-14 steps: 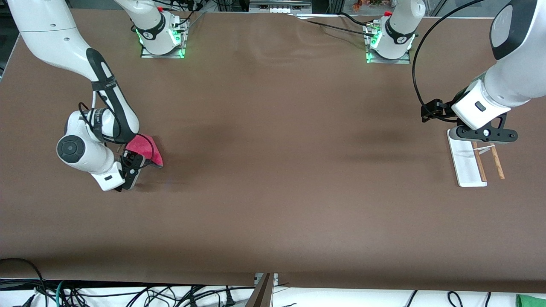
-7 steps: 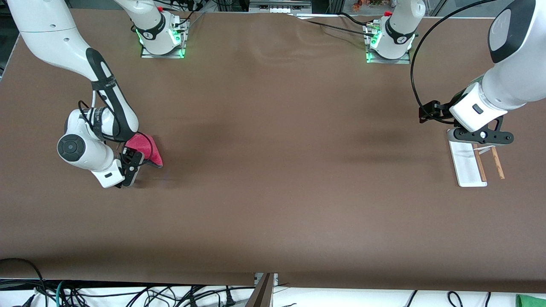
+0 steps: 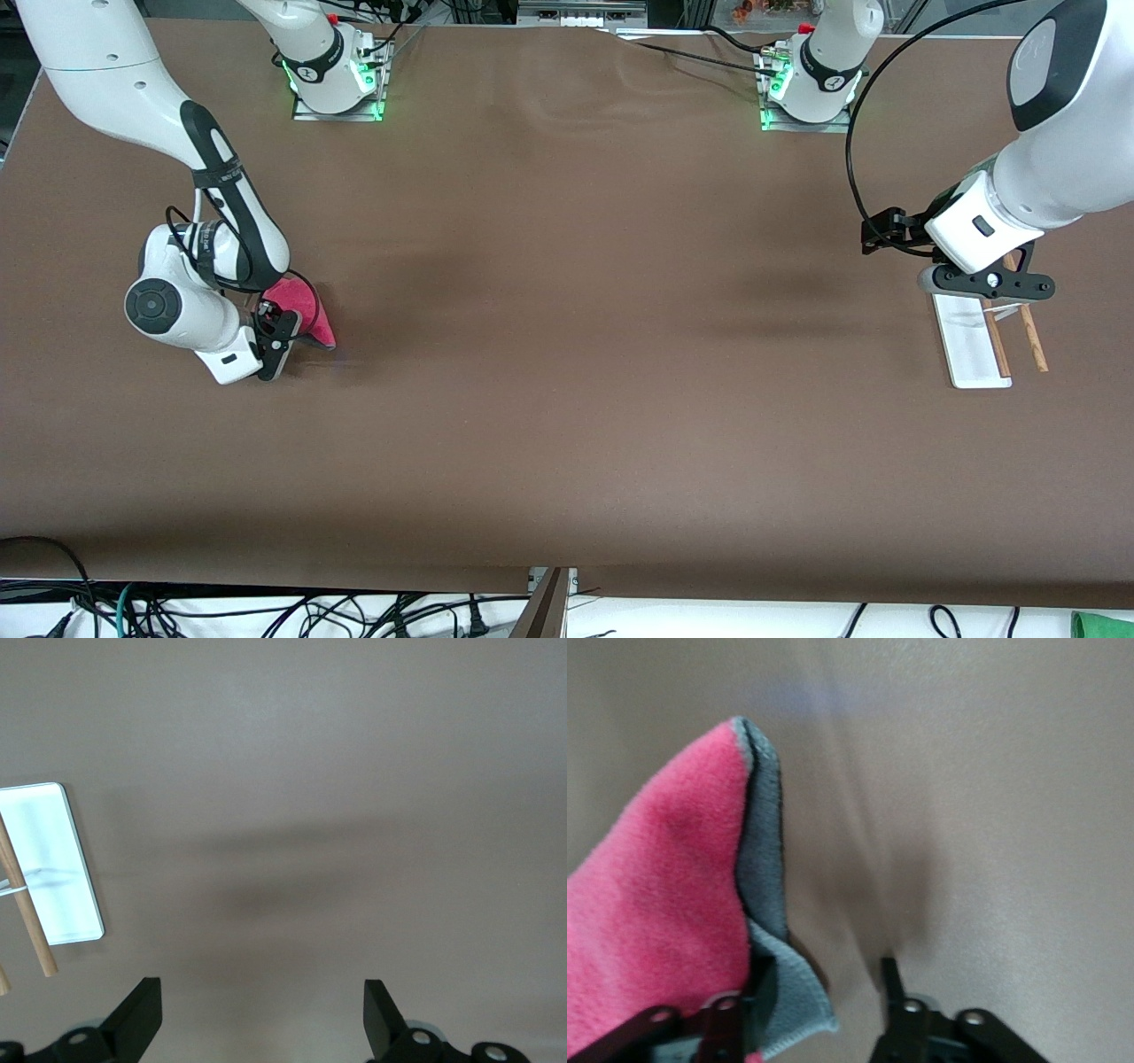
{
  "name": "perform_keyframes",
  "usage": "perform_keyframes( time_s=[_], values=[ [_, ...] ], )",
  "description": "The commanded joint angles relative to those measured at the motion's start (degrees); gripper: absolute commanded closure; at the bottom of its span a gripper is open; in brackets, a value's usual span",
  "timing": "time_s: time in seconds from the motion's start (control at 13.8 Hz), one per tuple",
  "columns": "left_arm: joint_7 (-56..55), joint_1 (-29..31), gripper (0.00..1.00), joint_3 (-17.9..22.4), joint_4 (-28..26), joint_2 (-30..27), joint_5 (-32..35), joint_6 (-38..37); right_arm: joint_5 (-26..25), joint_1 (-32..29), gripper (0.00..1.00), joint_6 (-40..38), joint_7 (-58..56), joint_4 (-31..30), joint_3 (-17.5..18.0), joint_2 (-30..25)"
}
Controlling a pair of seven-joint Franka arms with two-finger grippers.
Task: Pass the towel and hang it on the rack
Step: 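Lower the right gripper onto the pink towel and grasp its edge, then lift the towel with the right gripper while the left gripper moves toward it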
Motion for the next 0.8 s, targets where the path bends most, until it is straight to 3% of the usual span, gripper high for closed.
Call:
perform_keyframes(
  time_s=[0.0,0.29,0.36,0.51,0.72],
  values=[
    [0.7,0.0,0.0,0.0,1.0,0.3,-1.2,-1.0,2.4,0.0,0.65,-2.1,-0.8,-1.7,0.1,-2.1],
    [0.7,0.3,0.0,0.0,1.1,0.3,-1.9,-1.0,2.5,0.0,0.81,-2.6,-0.7,-1.8,0.1,-1.9],
    [0.7,0.3,0.0,0.0,1.1,0.2,-1.9,-1.3,2.5,0.0,0.91,-2.8,-0.8,-1.9,0.1,-1.8],
    [0.7,0.2,0.0,0.0,1.2,0.2,-1.9,-1.8,2.5,0.1,1.0,-4.9,-0.6,-1.8,0.1,-1.7],
    [0.7,0.2,0.0,0.0,1.2,0.2,-1.9,-1.8,5.6,0.1,1.0,-6.5,0.5,-1.6,0.0,-1.9]
  ],
)
